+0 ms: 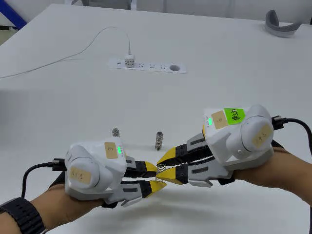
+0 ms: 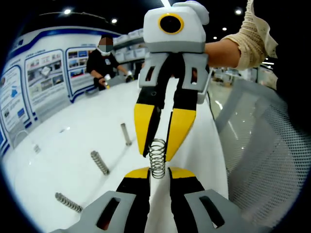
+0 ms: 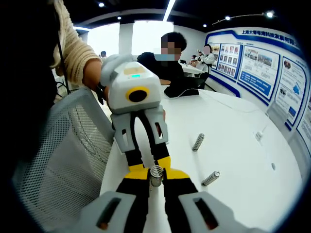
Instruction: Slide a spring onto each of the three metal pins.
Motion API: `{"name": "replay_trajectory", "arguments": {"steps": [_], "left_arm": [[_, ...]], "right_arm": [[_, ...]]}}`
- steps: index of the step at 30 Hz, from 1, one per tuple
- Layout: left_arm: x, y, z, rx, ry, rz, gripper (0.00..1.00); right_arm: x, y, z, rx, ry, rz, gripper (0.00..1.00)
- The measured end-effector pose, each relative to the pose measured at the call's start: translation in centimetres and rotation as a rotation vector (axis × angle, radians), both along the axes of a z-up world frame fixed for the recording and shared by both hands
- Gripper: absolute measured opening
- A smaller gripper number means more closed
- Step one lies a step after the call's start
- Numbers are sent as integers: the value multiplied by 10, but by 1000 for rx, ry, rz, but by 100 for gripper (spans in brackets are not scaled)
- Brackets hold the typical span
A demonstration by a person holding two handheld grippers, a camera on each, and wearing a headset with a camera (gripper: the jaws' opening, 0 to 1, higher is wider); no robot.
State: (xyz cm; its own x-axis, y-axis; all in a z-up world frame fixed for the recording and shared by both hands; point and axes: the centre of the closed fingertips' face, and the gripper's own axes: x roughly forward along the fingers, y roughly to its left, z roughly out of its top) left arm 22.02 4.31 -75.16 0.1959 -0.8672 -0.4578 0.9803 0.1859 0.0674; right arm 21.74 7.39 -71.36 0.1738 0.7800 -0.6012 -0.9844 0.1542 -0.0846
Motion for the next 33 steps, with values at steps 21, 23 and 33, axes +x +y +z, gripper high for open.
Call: {"name": "replay_trajectory", "arguments": {"steps": [21, 23, 33], "left_arm": [[6, 16, 1, -21, 35, 58, 32], [7, 18, 2, -24, 36, 65, 33], [14, 30, 1, -32, 47, 116, 38]], "right_arm": [[14, -15, 8, 9, -20, -66, 12], [16, -18, 10, 12, -21, -76, 12], [26, -31, 16, 19, -34, -119, 12]]}}
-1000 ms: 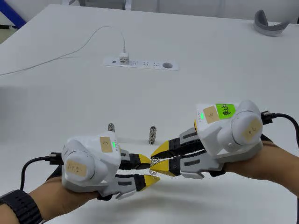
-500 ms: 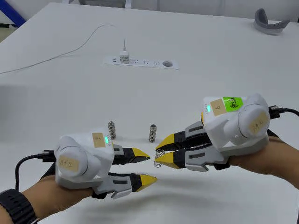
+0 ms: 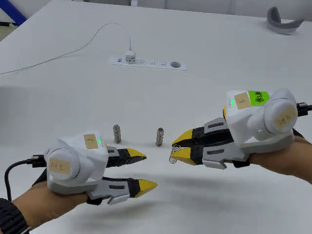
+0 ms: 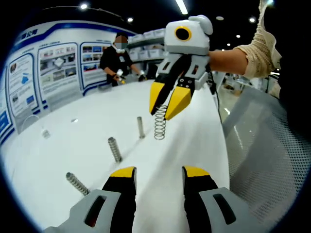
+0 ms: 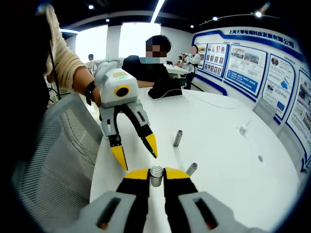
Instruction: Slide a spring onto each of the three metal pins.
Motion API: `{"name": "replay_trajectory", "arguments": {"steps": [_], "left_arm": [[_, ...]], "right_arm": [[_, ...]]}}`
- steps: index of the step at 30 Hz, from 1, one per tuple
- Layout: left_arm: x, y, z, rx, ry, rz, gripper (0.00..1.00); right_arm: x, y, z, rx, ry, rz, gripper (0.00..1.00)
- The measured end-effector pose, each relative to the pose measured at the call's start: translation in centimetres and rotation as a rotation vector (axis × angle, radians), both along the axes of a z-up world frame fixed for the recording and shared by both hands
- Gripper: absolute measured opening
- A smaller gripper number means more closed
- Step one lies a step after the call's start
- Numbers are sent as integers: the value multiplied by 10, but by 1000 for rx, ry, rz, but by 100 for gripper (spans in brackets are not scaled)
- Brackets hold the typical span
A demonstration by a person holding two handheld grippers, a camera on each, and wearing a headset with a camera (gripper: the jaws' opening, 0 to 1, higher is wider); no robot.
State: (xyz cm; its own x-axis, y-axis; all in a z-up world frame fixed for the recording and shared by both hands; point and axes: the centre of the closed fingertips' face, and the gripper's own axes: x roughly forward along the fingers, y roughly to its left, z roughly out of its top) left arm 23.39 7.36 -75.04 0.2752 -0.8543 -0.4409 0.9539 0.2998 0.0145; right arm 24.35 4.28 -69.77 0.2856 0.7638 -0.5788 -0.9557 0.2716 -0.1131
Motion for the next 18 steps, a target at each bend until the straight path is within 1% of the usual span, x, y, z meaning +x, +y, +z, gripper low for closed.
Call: {"name": "replay_trajectory", "arguments": {"steps": [3, 9, 18], "left_arm": [[2, 4, 0, -3, 7, 20, 40], [4, 8, 0, -9, 8, 39, 41], [6, 18, -1, -8, 14, 69, 43]], "right_arm": [[2, -4, 1, -1, -4, -13, 12], [8, -13, 3, -2, -9, -35, 12], [20, -28, 14, 7, -30, -91, 12]]}}
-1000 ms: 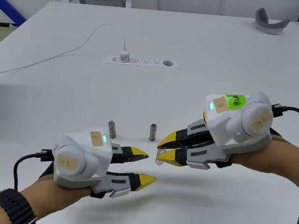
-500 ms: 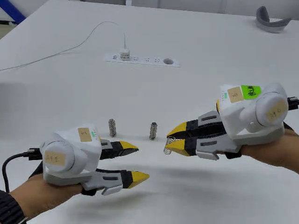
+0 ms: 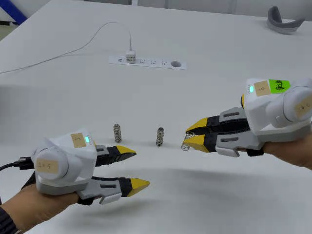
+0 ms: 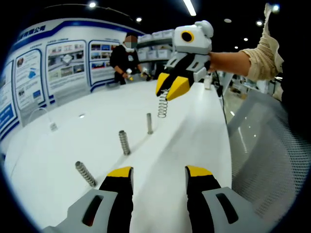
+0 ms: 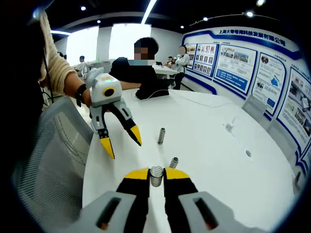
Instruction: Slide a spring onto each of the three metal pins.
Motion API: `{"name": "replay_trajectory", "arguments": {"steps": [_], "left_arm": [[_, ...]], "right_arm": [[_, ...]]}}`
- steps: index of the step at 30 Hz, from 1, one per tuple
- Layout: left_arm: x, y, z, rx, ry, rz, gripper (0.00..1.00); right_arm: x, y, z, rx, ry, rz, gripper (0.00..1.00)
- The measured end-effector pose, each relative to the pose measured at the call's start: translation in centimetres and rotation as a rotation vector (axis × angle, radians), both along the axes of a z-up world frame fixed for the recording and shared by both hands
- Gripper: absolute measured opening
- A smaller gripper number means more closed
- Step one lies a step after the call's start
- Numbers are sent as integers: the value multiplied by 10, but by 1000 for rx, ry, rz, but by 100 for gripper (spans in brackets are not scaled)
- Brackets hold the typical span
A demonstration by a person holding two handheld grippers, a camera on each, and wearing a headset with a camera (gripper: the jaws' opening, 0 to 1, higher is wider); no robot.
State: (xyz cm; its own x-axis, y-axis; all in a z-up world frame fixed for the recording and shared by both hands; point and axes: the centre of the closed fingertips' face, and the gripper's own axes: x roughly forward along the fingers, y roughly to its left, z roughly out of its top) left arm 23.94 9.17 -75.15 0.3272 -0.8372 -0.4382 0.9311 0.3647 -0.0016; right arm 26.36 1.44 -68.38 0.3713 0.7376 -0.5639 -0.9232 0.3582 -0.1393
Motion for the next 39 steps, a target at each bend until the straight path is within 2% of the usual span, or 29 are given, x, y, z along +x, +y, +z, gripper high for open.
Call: {"name": "replay_trajectory", "arguments": {"steps": [14, 20, 30, 39], "left_arm": [[4, 19, -1, -1, 11, 60, 46], [6, 25, -2, -3, 16, 82, 48], [7, 31, -2, -7, 17, 112, 50], [9, 39, -3, -10, 21, 136, 52]], "right_arm": [[18, -19, 11, 5, -28, -71, 12], [25, -26, 10, -1, -31, -105, 12], [42, -40, 1, -16, -19, -169, 12], [50, -52, -17, -30, 16, -217, 12]]}}
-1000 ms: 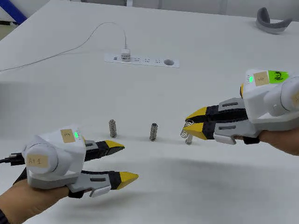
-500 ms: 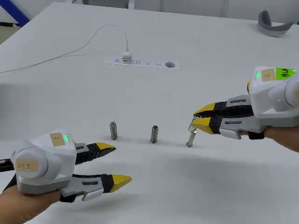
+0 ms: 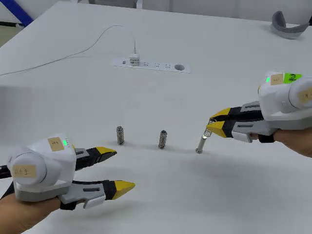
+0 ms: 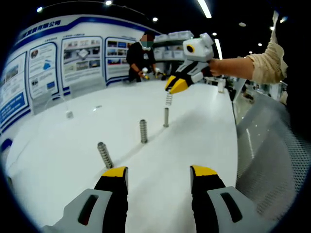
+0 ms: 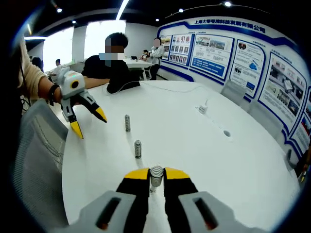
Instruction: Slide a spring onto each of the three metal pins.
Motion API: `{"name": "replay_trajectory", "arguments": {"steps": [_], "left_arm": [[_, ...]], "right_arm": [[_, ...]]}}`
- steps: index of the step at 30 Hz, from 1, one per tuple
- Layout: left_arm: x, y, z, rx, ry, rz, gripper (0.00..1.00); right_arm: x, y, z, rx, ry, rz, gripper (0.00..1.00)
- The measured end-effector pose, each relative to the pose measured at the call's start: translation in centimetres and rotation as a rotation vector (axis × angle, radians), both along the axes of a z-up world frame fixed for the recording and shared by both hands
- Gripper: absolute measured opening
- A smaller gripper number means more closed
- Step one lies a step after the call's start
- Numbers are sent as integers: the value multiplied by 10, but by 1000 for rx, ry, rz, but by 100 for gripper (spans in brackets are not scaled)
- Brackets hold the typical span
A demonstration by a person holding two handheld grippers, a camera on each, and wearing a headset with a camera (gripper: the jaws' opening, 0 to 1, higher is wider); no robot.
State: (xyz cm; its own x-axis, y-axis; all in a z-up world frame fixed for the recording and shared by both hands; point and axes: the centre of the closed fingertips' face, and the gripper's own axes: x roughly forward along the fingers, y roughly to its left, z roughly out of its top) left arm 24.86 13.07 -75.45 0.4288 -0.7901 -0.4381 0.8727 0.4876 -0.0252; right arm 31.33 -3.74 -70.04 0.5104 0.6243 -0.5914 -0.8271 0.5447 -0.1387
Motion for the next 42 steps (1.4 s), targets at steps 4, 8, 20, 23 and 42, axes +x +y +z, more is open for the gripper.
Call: {"name": "replay_trajectory", "arguments": {"steps": [4, 8, 20, 23, 42], "left_arm": [[1, 2, -1, -1, 3, 8, 52], [1, 2, 0, -1, 4, 11, 52], [0, 1, 1, -1, 8, 17, 52], [-1, 0, 1, 0, 8, 15, 52], [0, 3, 1, 2, 9, 16, 51]], "right_arm": [[1, 1, -3, 5, 5, -6, 12], [2, 2, -4, 14, 10, -10, 12], [4, 3, -13, 18, 23, -17, 12], [4, 3, -17, 15, 24, -20, 12], [10, 3, -39, 20, 43, -43, 12]]}}
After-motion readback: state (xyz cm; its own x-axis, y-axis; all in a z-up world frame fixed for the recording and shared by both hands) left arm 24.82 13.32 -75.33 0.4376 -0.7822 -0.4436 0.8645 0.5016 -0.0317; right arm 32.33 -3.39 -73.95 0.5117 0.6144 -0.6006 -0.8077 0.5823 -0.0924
